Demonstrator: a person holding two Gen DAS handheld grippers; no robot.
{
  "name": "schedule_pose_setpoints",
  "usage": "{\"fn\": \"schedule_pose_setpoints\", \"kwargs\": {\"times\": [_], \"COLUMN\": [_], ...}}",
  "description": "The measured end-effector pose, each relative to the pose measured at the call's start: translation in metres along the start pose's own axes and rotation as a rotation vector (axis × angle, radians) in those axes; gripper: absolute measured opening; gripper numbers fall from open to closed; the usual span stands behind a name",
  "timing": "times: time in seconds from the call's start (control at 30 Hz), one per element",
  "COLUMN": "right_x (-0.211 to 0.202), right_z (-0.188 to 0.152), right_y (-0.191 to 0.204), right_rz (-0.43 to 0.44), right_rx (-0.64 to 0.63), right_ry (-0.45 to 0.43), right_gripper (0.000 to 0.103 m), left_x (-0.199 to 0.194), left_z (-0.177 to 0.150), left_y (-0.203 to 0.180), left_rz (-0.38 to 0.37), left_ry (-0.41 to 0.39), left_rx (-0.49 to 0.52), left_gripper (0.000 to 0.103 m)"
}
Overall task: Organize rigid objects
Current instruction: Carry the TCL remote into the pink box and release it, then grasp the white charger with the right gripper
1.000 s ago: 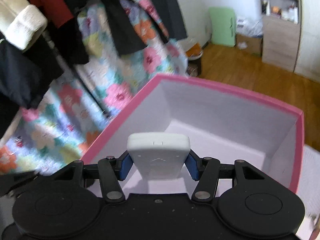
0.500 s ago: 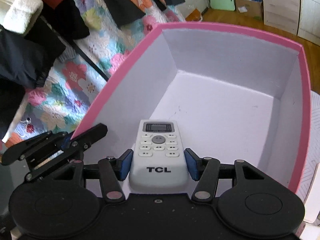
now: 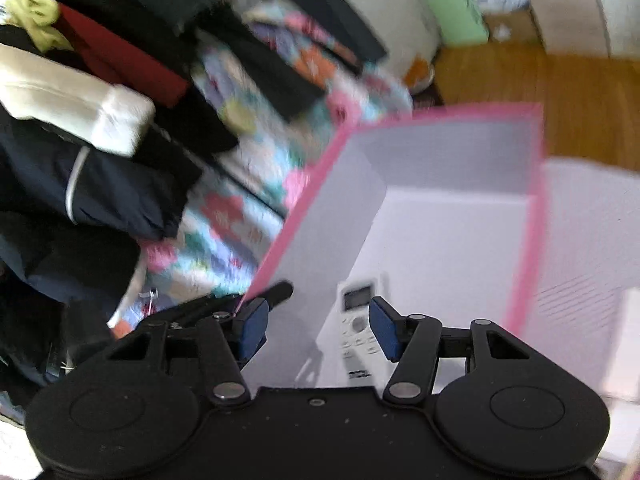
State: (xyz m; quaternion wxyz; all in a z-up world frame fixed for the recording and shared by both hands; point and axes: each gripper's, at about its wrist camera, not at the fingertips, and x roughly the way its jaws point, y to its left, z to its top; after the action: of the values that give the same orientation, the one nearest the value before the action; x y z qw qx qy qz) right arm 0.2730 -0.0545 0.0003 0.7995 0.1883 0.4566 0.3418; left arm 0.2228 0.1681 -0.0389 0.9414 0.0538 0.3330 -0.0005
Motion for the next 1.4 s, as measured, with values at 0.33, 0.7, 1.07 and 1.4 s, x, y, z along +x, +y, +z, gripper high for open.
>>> {"fn": "schedule_pose_setpoints", "kwargs": {"times": [0.33,0.7,1.07,1.4], "right_x": [-0.095,-0.089,-0.091,-0.07], "right_z": [-0.042,-0.113,-0.123,-0.14], "right_y": [-0.071,-0.11,-0.114,-0.06], "right_rz": [-0.336,-0.599,-0.612,-0.497], "right_rx": [0.114,0.095,0.101,0.057], "right_ry": [-0.101,-0.017,-0.014,0.069], "right_gripper": [0.063,0.051,0.049,0.059], "left_x": [-0.001,-0.003,-0.003,-0.003], "left_z": [0.001,0.0,-0.002,-0.001], "left_y": [-0.017,-0.025,-0.026,-0.026], "left_rz": [0.069,0.101,0.102,0.101], "left_ry": [0.027,0.025,0.023,0.022], "left_rx": [0.094,0.123,0.124,0.123], "left_gripper": [0.008,0.01,0.01,0.01]}}
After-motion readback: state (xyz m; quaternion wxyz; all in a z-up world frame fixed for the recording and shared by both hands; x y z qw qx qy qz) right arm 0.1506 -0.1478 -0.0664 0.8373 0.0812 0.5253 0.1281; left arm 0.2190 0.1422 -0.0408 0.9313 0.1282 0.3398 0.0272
